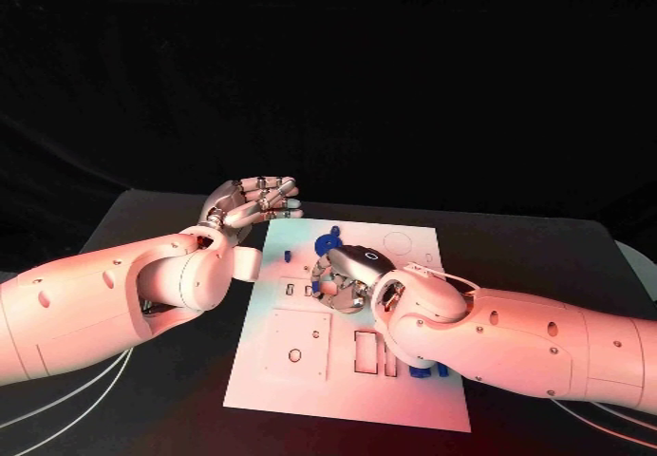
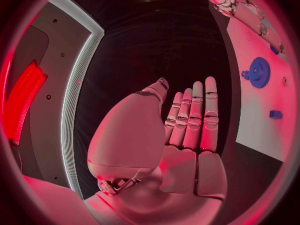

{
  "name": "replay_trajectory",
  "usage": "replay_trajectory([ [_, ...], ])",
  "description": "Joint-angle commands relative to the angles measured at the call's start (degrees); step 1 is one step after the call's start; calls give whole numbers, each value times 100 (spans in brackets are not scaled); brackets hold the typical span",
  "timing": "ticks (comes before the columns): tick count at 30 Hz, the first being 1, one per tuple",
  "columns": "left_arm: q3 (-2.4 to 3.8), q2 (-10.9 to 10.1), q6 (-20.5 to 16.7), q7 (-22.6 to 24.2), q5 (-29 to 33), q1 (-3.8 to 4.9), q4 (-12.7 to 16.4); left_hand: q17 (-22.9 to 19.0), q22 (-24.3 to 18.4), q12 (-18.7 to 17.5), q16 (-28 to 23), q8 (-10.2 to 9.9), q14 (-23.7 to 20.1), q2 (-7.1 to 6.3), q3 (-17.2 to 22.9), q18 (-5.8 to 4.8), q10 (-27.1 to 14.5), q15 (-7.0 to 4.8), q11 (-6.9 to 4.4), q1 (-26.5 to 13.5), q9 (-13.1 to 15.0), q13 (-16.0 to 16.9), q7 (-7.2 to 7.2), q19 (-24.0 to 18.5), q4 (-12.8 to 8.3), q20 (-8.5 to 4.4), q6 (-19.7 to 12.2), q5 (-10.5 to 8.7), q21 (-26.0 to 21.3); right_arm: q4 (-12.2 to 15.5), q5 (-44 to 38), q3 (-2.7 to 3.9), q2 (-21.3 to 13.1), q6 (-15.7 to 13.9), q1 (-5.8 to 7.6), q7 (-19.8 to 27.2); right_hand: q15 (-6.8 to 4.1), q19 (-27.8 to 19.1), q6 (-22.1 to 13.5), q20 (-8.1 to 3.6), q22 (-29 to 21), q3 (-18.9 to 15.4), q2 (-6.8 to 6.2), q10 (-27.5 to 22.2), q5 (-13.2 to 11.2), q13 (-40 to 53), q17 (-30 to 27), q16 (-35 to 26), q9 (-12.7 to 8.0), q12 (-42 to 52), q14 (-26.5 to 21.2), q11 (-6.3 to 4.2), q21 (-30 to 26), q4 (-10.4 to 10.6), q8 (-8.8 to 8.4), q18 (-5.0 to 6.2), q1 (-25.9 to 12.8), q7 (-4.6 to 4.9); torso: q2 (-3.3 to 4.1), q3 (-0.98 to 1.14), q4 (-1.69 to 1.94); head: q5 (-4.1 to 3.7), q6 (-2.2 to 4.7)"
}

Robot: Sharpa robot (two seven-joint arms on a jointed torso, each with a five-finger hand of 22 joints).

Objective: Assemble the parts on the task board

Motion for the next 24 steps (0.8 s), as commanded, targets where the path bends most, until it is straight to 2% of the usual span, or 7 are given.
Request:
replay_trajectory([
  [1,4,4,112,33,-13,5,17,9,-5,-36,-32,-38,9,-22,36,26,48,24,1,56,-5,2,38,22,-6,0,-14,18,-35,-15,-196,-3,21,181,-16,-56,-36,589,45,-48,1508,-1,4,394,-11,1271,1506,19,119,16,608,-47,31,39,85,-82,-45,-19,-3,-1,4,1,-4],
  [13,4,-11,117,25,-13,6,28,9,-5,-36,-32,-38,9,-22,36,26,48,24,1,56,-5,2,38,22,-6,0,-14,18,-35,-80,-271,-8,50,270,-31,-97,-37,589,-1,-52,1508,-17,-61,358,-36,1233,1506,19,121,-16,608,-42,31,49,75,-82,-112,-9,-2,-3,2,-4,-16],
  [24,4,-28,120,21,-13,6,36,13,-7,-45,-37,-41,10,-23,38,26,49,25,2,51,-6,1,39,21,-3,0,-14,18,-36,-104,-360,-10,57,318,-34,-157,-4,589,-154,-33,1508,-23,-165,298,-103,1173,1506,19,100,-67,608,4,31,56,8,-82,-193,48,-4,-4,1,-8,-28],
])
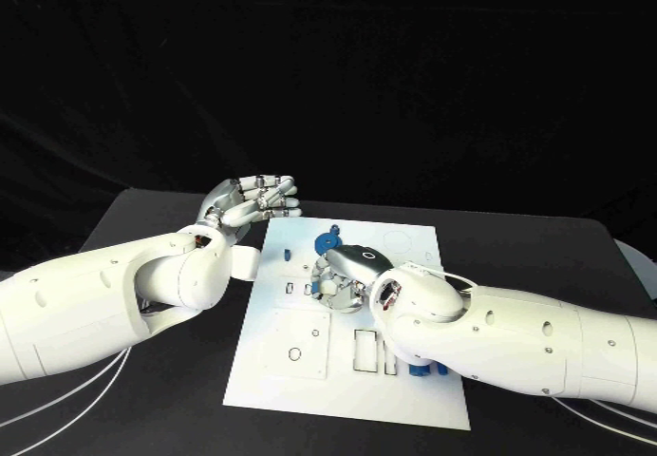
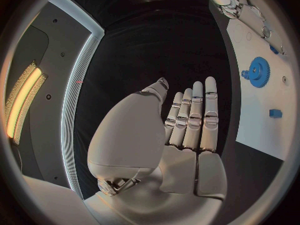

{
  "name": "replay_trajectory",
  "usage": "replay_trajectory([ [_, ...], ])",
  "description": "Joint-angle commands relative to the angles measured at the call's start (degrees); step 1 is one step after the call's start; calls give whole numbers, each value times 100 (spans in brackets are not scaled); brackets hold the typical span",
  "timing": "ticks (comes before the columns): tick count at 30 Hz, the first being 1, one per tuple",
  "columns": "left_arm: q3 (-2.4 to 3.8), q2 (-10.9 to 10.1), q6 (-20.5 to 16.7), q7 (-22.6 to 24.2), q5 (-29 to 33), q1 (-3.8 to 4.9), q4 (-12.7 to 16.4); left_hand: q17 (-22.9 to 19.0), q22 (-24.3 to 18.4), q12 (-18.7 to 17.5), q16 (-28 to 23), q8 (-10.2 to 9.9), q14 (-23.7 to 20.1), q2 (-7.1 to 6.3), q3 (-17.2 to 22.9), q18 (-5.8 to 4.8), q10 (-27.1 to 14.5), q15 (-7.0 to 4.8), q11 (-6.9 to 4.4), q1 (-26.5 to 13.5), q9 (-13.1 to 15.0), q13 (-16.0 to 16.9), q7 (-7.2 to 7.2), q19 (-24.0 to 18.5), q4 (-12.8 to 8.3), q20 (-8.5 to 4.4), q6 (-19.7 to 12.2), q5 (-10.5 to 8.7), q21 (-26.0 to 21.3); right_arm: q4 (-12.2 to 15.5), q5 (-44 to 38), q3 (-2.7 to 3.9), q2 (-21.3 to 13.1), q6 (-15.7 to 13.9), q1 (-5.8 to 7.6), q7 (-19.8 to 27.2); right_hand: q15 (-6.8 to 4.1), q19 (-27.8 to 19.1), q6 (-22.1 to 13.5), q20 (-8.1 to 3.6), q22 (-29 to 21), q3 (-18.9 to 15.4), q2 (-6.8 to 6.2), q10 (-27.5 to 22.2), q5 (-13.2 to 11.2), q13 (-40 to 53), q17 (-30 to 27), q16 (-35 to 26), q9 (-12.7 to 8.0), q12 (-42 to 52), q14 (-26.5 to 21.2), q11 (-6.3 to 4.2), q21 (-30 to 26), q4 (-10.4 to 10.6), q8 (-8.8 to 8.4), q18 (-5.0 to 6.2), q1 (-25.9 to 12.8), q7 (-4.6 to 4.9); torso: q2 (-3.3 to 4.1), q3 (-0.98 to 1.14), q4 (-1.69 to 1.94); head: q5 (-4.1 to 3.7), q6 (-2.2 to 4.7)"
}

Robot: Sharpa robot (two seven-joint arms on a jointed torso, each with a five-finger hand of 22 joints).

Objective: Assemble the parts on the task board

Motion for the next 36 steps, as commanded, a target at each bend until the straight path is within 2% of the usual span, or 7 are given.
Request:
replay_trajectory([
  [1,4,0,108,28,-13,5,19,9,-7,-20,-37,-15,10,-23,38,26,49,25,1,51,-7,1,39,21,-3,0,-14,18,-36,-18,-145,-13,2,184,-16,-112,0,610,-85,-10,1510,7,-37,300,-47,1167,1508,19,-27,-45,608,16,31,24,-61,-82,-62,25,-1,1,-1,-2,-3],
  [12,4,-8,112,22,-13,5,17,9,-7,-20,-37,-15,10,-23,38,26,49,25,1,51,-7,1,39,21,-3,0,-14,18,-36,-14,-179,-13,18,153,-17,-112,62,610,-260,43,1510,-17,-174,230,-118,1102,1508,19,-63,-101,608,89,31,37,-155,-82,-146,105,0,1,5,-11,6],
  [21,4,-13,116,17,-13,5,15,9,-7,-20,-37,-15,10,-23,38,26,49,25,1,51,-7,1,39,21,-3,0,-14,18,-36,-17,-192,-13,18,126,-17,-118,92,610,-313,72,1510,-47,-234,207,-180,1082,1508,19,-75,-119,608,120,31,70,-187,-82,-209,136,-1,-1,-1,-13,-5],
  [27,4,-16,123,11,-13,5,14,9,-7,-20,-37,-15,10,-23,38,26,49,25,1,51,-7,1,39,21,-3,0,-14,18,-36,-12,-194,-13,15,70,-17,-92,129,610,-414,111,1510,-127,-311,165,-408,1043,1508,19,-95,-151,608,157,31,139,-243,-82,-299,172,0,1,1,-22,2],
  [30,4,-17,129,8,-13,5,14,9,-7,-20,-37,-15,10,-23,38,26,49,25,1,51,-7,1,39,21,-3,0,-14,18,-36,2,-198,-13,8,11,-17,-71,160,610,-555,139,1510,-338,-416,125,-684,1007,1508,19,-130,-180,608,186,31,250,-318,-82,-393,202,-2,-1,2,-25,4],
  [31,4,-17,131,7,-13,5,13,9,-7,-20,-37,-15,10,-23,38,26,49,25,1,51,-7,1,39,21,-3,0,-14,18,-36,8,-200,-13,3,-22,-17,-66,163,610,-589,146,1510,-403,-438,113,-697,997,1508,19,-140,-188,608,196,31,276,-335,-82,-403,210,-2,-1,2,-24,5],
  [36,4,-18,135,-9,-15,5,4,9,-7,-20,-37,-15,10,-23,38,26,49,25,1,51,-7,1,39,21,-3,0,-14,18,-36,112,-234,-12,-84,-410,-17,10,213,610,-753,196,1510,-1012,-404,69,-518,961,1508,19,-197,-214,608,250,31,497,-414,-82,-315,268,-2,2,9,-37,13],
])
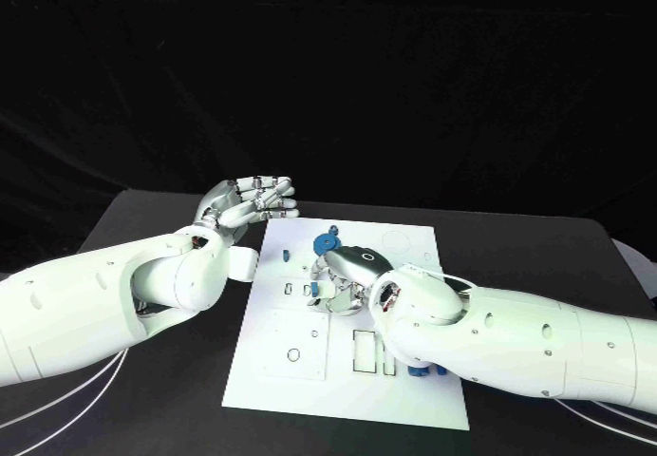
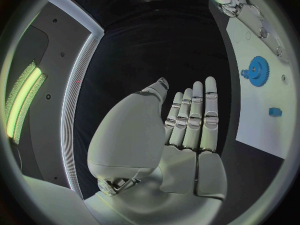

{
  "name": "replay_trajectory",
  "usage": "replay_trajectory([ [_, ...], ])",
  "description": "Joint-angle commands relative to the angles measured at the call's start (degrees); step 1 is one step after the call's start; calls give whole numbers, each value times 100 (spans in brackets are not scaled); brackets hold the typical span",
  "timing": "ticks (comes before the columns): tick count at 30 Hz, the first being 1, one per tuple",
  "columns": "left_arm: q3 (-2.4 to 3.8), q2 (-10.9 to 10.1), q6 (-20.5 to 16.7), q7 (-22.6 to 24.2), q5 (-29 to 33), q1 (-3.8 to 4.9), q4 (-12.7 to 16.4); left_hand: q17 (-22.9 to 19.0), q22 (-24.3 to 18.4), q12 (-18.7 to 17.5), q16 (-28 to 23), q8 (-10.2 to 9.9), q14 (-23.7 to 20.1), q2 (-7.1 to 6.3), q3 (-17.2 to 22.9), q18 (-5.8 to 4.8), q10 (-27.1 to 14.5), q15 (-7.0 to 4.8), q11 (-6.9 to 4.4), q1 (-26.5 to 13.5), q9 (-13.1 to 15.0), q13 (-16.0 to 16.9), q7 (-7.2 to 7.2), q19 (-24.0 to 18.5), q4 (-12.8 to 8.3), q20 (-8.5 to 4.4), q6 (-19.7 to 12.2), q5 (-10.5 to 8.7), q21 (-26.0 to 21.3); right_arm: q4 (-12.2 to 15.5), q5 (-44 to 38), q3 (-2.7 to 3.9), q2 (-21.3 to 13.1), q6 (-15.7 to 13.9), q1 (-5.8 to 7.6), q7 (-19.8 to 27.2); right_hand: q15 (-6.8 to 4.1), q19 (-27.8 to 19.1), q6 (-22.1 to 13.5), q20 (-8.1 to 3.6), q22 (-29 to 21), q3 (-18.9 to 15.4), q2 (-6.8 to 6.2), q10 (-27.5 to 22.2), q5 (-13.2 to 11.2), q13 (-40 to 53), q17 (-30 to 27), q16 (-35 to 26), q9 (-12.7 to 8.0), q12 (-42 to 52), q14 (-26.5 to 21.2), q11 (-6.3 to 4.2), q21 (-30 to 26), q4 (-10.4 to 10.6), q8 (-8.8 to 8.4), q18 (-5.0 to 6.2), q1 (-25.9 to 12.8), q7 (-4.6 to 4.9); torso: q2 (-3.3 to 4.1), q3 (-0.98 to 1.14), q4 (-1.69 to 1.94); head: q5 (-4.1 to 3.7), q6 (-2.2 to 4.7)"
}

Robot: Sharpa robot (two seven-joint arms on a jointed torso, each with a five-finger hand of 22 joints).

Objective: Assemble the parts on the task board

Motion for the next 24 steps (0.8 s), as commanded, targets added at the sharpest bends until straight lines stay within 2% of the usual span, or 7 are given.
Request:
replay_trajectory([
  [1,4,4,115,-1,-21,5,1,12,-12,-36,-45,-20,11,-27,42,26,51,26,3,44,-10,0,39,21,-1,1,-17,18,-38,104,-121,0,-85,-495,-3,112,82,599,-158,56,1507,-732,100,20,158,936,1510,19,-54,-37,608,70,31,276,-72,-82,306,37,-2,2,8,-13,7],
  [10,3,0,387,-657,-815,5,-130,131,26,47,103,22,336,-100,-35,45,397,-81,-95,-142,8,44,-21,240,113,-78,104,15,86,481,1014,71,-685,-1541,194,1447,82,599,-64,81,1507,-998,414,21,276,934,1471,10,-66,-30,598,75,31,355,14,-82,686,30,-55,12,-17,11,56],
  [12,3,-2,554,-955,-1170,6,-186,424,176,182,598,60,1129,-134,-192,48,808,-297,-229,-453,28,99,-107,760,320,-289,213,19,430,519,1703,84,-877,-1577,311,1923,71,599,-26,73,1507,-978,457,-34,304,881,1410,-5,-61,-74,583,63,31,354,45,-82,706,17,-87,19,-22,17,56],
  [16,4,-18,952,-1621,-1917,7,-288,975,437,318,1379,161,1784,-61,-378,9,1192,-491,-338,-838,98,195,-203,1269,252,-508,461,23,939,565,3079,98,-1253,-1564,523,2615,52,599,53,58,1507,-947,529,-28,343,888,1420,-3,-48,-69,585,41,31,351,107,-82,715,-8,-137,33,-36,35,61],
  [18,4,-34,1185,-2043,-2428,10,-324,2565,822,618,3147,190,2323,-31,-550,21,1620,-625,-526,-1046,154,432,-296,1597,311,-706,524,86,1594,587,3691,103,-1472,-1545,629,2854,46,599,59,51,1507,-944,549,-53,364,865,1405,-7,-47,-88,582,36,31,358,119,-82,698,-12,-167,48,-40,54,60],
  [20,5,-45,1388,-2410,-2855,17,-336,4654,2199,1133,5163,298,2595,21,-729,-120,1788,-728,-627,-1198,277,909,-439,1790,187,-842,580,6,2957,606,4009,106,-1645,-1536,698,2956,38,599,58,42,1507,-937,572,-50,434,868,1410,-6,-48,-86,583,29,31,355,133,-82,688,-18,-193,61,-36,65,57],
  [24,6,-39,1833,-3229,-3744,78,-335,5969,4013,1925,6282,501,2893,248,-880,-339,1879,-800,-706,-1510,446,1578,-500,2044,334,-861,646,18,4396,650,4366,109,-1956,-1505,787,3026,31,599,57,34,1507,-928,587,-47,513,870,1412,-6,-50,-84,583,23,31,350,147,-82,686,-22,-234,83,-39,99,32],
])
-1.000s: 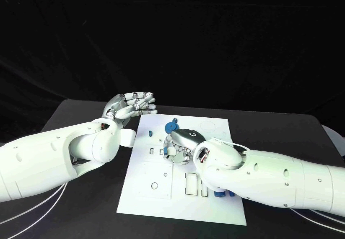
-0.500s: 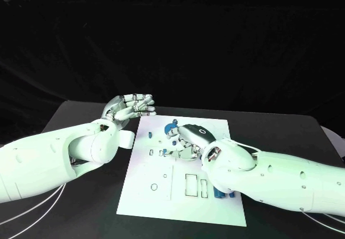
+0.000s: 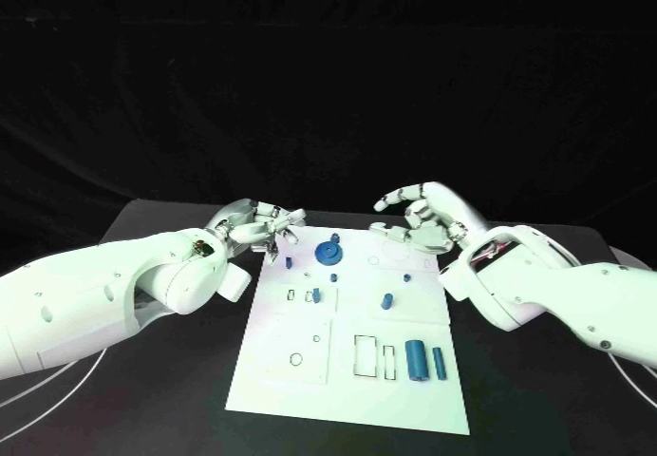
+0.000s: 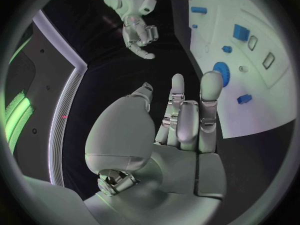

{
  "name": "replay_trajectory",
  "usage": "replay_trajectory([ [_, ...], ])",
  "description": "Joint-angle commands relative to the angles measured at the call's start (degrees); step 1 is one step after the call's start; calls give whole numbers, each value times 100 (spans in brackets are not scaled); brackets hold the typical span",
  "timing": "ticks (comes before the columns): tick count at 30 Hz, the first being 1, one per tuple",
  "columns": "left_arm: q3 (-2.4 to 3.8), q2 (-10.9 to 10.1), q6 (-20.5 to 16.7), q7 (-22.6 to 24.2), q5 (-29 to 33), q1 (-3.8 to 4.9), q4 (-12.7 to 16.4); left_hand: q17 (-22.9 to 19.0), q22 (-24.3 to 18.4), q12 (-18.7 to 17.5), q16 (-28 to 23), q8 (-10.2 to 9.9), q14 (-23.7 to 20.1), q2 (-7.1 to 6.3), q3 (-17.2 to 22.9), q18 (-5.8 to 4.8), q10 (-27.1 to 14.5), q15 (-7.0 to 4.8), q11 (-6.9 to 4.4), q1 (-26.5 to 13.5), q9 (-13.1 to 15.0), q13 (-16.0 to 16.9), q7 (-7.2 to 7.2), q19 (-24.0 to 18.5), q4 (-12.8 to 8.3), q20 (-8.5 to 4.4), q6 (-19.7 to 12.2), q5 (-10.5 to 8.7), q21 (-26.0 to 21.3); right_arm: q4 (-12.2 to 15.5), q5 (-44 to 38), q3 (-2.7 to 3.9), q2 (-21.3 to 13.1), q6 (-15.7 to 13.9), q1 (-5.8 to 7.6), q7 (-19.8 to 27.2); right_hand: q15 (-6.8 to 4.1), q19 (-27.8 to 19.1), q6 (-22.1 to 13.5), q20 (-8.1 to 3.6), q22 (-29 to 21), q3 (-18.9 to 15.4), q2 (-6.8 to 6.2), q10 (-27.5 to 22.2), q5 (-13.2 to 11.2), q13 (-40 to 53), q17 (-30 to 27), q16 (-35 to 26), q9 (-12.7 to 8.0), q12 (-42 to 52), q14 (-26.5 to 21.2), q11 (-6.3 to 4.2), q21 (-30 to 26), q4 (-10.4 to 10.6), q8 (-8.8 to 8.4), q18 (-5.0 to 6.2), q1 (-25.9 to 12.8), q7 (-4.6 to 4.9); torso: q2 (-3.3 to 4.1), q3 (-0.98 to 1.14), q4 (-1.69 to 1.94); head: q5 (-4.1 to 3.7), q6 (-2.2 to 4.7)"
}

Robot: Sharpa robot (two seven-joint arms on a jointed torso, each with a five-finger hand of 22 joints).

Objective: Assemble the parts on the task board

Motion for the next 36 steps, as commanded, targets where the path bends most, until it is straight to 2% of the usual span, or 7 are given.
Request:
replay_trajectory([
  [1,5,29,934,-1481,-1685,74,17,790,1104,710,626,196,295,83,-161,-159,-92,-72,-78,-219,171,620,-87,156,-7,-14,49,-28,901,46,1120,1,-199,-61,47,535,-22,599,33,-29,1509,50,78,-1,66,871,1414,-4,3,-21,575,-18,31,-8,31,-82,12,-20,-63,32,-5,38,-26],
  [2,5,35,974,-1579,-1785,84,20,1035,1530,1279,814,370,370,94,-256,-203,-149,-104,-113,-266,312,1090,-115,183,-111,-31,93,16,1249,50,1134,1,-226,-54,52,531,-23,599,35,-30,1509,53,81,-3,81,869,1415,-4,3,-22,575,-19,31,-10,34,-82,16,-21,-69,37,-5,40,-29],
  [3,5,51,1076,-1789,-1988,105,25,1173,1762,1418,907,397,410,185,-248,-237,-299,-91,-149,-281,351,1249,-98,228,23,-35,44,-49,1400,56,1155,1,-280,-40,60,517,-25,599,37,-33,1509,59,80,-1,114,870,1415,-4,2,-21,576,-22,31,-14,41,-82,24,-24,-75,42,-4,44,-36],
  [5,5,101,1305,-2253,-2383,155,27,1420,2275,2773,1081,592,494,200,-361,-305,-38,-123,-181,-371,514,2625,-173,376,-2,-64,101,-35,1742,67,1168,1,-382,-4,74,473,-27,599,38,-34,1509,61,78,-2,131,869,1407,-6,2,-22,574,-23,31,-15,45,-82,27,-25,-86,53,0,57,-55],
  [8,4,196,1601,-2850,-2804,213,20,1561,2653,3792,1177,900,536,347,-536,-359,-161,-164,-183,-415,822,3668,-222,485,24,-108,-38,-23,1990,82,1140,1,-490,31,85,406,-30,599,39,-38,1509,65,71,-10,176,861,1404,-8,1,-29,573,-26,31,-18,53,-82,34,-26,-97,71,-3,76,-83],
  [17,-45,610,2240,-3805,-3418,326,-135,1699,3010,4053,1266,1130,576,495,-714,-433,-340,-167,-191,-392,1070,3934,-197,670,16,-108,-246,-43,2172,90,934,-4,-628,89,94,218,-36,599,45,-44,1509,77,58,-18,272,851,1382,-14,-1,-36,567,-32,31,-19,73,-82,45,-32,-105,90,-4,95,-135],
  [36,-164,1135,2426,-4040,-3711,475,-339,1830,3499,4396,1351,1545,619,635,-1014,-521,-305,-195,-233,-525,1470,4295,-258,878,21,-128,-292,-43,2435,36,666,-16,-655,140,86,-11,-39,599,46,-48,1509,79,39,-23,318,845,1362,-19,-3,-42,562,-35,31,-21,82,-82,50,-35,-83,79,0,117,-190],
])
